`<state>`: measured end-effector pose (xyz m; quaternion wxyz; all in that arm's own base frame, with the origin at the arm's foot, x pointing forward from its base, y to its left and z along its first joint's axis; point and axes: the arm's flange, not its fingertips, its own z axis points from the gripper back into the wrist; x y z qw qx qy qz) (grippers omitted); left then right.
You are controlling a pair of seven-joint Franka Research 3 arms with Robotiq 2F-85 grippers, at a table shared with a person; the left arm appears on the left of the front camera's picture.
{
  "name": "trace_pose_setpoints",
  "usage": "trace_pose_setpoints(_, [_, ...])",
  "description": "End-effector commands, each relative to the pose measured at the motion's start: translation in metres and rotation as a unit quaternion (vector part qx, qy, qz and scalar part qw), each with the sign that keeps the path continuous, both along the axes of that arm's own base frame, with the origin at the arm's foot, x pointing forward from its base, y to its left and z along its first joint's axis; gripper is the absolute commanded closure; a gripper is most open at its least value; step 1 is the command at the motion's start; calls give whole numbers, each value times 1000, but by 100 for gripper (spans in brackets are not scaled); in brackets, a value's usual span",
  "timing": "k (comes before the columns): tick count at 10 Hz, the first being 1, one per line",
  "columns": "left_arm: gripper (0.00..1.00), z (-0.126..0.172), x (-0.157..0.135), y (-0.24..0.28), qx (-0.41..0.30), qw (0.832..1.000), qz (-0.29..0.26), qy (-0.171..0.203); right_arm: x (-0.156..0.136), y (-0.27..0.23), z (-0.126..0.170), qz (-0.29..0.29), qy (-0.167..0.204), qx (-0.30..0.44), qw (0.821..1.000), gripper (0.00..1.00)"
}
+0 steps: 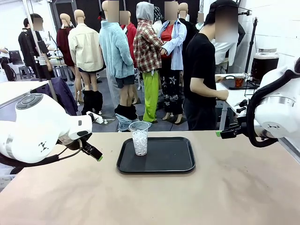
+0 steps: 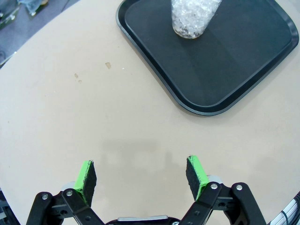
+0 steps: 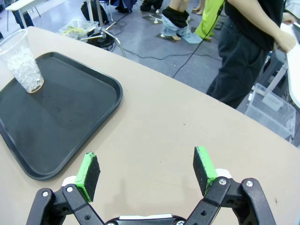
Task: Pour the drink into the iced cup.
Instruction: Pick up the iced cup indicated by the human and present it to them.
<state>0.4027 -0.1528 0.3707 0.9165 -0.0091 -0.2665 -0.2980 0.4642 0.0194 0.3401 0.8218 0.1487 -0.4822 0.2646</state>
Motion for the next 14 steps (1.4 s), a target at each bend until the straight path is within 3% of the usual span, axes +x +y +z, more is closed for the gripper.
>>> trace_pose_setpoints(1, [0,1,0,2,-2,1000,2,0,-2,-1,0,3,-3,-1,1000,0])
trace_pose_setpoints(14, [0,1,0,2,-2,1000,2,0,-2,-1,0,3,-3,-1,1000,0])
